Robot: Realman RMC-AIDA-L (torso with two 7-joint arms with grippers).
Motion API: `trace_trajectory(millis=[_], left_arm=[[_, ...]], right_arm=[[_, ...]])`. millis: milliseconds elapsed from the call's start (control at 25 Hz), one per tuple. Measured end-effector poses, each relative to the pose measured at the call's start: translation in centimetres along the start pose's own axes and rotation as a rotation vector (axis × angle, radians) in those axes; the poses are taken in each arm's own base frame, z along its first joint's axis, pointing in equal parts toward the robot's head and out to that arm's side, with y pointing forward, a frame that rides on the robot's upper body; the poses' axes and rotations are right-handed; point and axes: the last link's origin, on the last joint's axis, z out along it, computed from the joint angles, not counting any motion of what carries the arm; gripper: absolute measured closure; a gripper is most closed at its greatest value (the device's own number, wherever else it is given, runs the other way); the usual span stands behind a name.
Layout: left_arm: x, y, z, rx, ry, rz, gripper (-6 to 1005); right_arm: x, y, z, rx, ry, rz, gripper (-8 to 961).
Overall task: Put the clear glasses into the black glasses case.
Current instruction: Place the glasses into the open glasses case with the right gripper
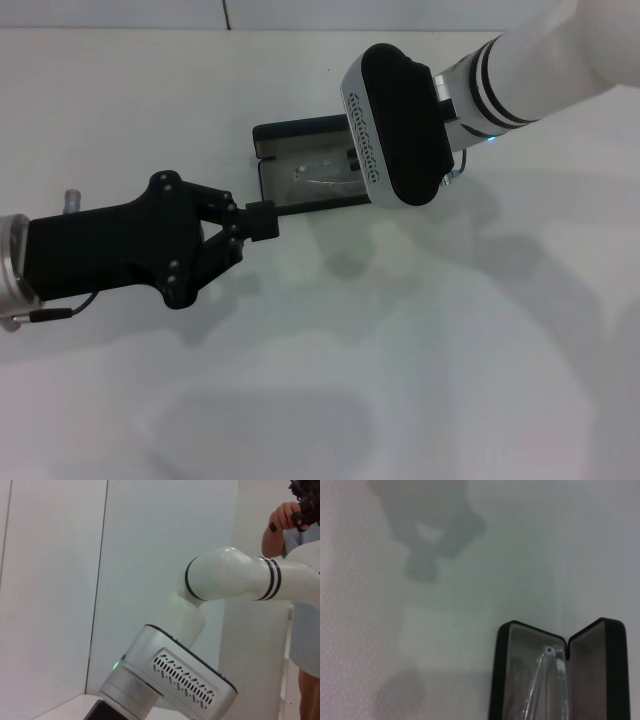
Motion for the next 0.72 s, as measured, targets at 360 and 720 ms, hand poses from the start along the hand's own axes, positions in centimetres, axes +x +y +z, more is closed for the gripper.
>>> trace_trajectory(millis=[360, 720], left_arm=[[-0.2, 0.2, -0.4, 0.009, -0.007, -0.007, 961], [-0.7, 0.2, -1.5, -0.002, -0.093, -0.058, 961]], right_arm=[[0.0, 0.2, 0.2, 0.019, -0.005, 0.0, 853], [-0.4, 0.4, 0.6, 0.045, -0.017, -0.02, 851]])
